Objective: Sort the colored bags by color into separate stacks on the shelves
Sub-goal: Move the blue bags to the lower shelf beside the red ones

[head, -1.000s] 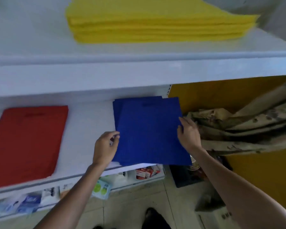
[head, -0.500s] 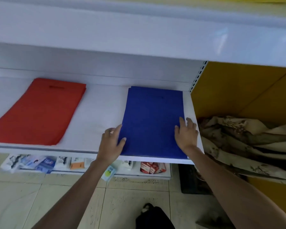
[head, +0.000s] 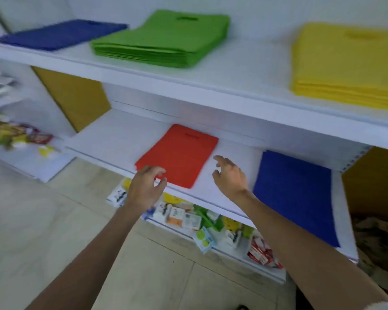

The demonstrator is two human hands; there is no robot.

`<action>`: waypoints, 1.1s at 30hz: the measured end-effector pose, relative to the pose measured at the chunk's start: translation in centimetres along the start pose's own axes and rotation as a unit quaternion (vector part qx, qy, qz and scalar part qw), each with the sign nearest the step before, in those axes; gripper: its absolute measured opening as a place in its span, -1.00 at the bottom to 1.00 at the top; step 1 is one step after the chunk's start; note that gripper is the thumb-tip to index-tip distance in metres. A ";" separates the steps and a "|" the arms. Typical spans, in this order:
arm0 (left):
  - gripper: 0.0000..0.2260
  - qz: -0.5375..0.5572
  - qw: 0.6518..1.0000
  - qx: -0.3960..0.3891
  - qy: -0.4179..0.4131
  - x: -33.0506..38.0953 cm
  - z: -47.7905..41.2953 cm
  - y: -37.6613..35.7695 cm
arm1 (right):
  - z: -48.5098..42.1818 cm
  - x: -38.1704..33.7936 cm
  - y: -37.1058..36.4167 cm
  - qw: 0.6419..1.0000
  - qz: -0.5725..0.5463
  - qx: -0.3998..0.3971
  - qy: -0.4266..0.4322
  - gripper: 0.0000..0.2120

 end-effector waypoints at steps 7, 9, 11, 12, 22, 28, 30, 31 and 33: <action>-0.76 -0.046 0.994 0.083 0.051 -9.3 1.0 18.5 | -4.6 -24.1 -0.9 0.990 -0.028 0.004 0.139 -0.59; -0.76 -0.057 0.991 0.107 0.048 -10.8 0.7 22.8 | -5.3 -29.3 -0.5 0.984 -0.043 0.015 0.174 -0.60; -0.75 -0.067 0.989 0.121 0.046 -11.9 0.3 26.4 | -6.0 -33.2 -0.2 0.978 -0.049 0.026 0.203 -0.61; -0.75 -0.065 0.988 0.134 0.048 -12.5 0.0 28.0 | -6.6 -35.0 0.0 0.975 -0.052 0.032 0.215 -0.61; -0.81 -0.045 0.982 0.177 0.039 -17.6 -8.6 33.9 | -15.6 -44.7 0.3 0.955 -0.082 0.094 0.269 -0.62; -0.81 -0.034 0.986 0.160 0.037 -21.2 -16.7 35.5 | -23.8 -47.8 0.0 0.958 -0.116 0.103 0.240 -0.64; -0.81 -0.021 0.984 0.170 0.039 -22.4 -19.0 36.6 | -25.9 -48.8 -0.4 0.958 -0.101 0.105 0.246 -0.65; -0.81 -0.017 0.983 0.177 0.041 -23.0 -20.0 37.1 | -26.9 -49.3 -0.6 0.958 -0.096 0.108 0.246 -0.65; -0.81 -0.011 0.983 0.180 0.042 -24.2 -22.0 37.7 | -28.7 -49.7 -1.0 0.959 -0.094 0.113 0.241 -0.66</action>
Point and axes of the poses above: each hand's wrist, its own z-axis away from the middle knuckle, its own y-axis out of the back of the hand, x = y × z, the point moved 7 cm from there along -z, towards the middle knuckle, and after that the axes turned 4 degrees about -z, right-handed, at the moved point
